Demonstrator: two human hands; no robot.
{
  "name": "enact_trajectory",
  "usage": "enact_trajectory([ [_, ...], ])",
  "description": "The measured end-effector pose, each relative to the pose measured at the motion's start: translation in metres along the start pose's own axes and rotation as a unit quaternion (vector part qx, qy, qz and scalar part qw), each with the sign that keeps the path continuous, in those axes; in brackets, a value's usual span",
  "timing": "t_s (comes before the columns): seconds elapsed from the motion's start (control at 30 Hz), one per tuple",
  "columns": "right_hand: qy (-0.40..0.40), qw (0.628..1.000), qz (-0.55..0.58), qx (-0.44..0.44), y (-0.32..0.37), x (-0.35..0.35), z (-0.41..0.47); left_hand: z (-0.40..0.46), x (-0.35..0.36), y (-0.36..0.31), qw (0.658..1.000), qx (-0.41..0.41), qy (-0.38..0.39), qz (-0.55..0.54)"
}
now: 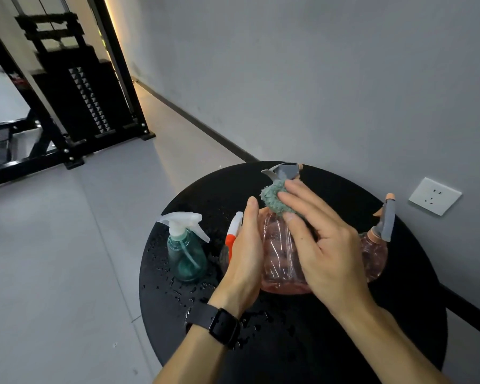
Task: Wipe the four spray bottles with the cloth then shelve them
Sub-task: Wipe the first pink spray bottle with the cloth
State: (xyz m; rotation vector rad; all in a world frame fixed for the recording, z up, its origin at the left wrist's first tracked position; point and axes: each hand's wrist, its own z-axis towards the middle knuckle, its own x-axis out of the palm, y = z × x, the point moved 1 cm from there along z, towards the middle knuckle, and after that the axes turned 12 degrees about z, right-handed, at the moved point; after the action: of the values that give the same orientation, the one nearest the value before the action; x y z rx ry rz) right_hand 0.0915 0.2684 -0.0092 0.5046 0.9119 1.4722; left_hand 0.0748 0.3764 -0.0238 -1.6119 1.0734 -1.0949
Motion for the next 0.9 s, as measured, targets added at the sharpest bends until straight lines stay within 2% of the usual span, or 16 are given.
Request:
enact_trajectory([
  [0.2, -0.015, 0.997, -0.042, -0.07, 0.002, 0.003, -0.008, 0.003, -0.002, -0.001, 1.0, -0.002, 0.017, 0.004],
  [0.33, 0.019, 0.992, -0.059, -0.111, 0.003, 0.003, -0.02, 0.011, -0.009, 0.004, 0.999, -0.036, -0.006, -0.007],
  [0.53, 0.055, 0.98, -0.07, -0.18, 0.005, 0.0, -0.042, 0.02, -0.017, 0.005, 0.995, -0.064, 0.016, -0.071],
  [0.63, 0.065, 0.974, -0.068, -0.208, 0.003, -0.003, -0.052, 0.022, -0.018, 0.002, 0.996, -0.042, -0.003, -0.075],
  [0.73, 0.076, 0.969, -0.071, -0.224, 0.0, -0.005, -0.058, 0.022, -0.017, 0.001, 0.997, -0.032, 0.017, -0.068],
  [0.9, 0.058, 0.974, -0.066, -0.208, 0.0, -0.007, -0.049, 0.02, -0.015, 0.006, 0.99, -0.065, 0.083, -0.094],
])
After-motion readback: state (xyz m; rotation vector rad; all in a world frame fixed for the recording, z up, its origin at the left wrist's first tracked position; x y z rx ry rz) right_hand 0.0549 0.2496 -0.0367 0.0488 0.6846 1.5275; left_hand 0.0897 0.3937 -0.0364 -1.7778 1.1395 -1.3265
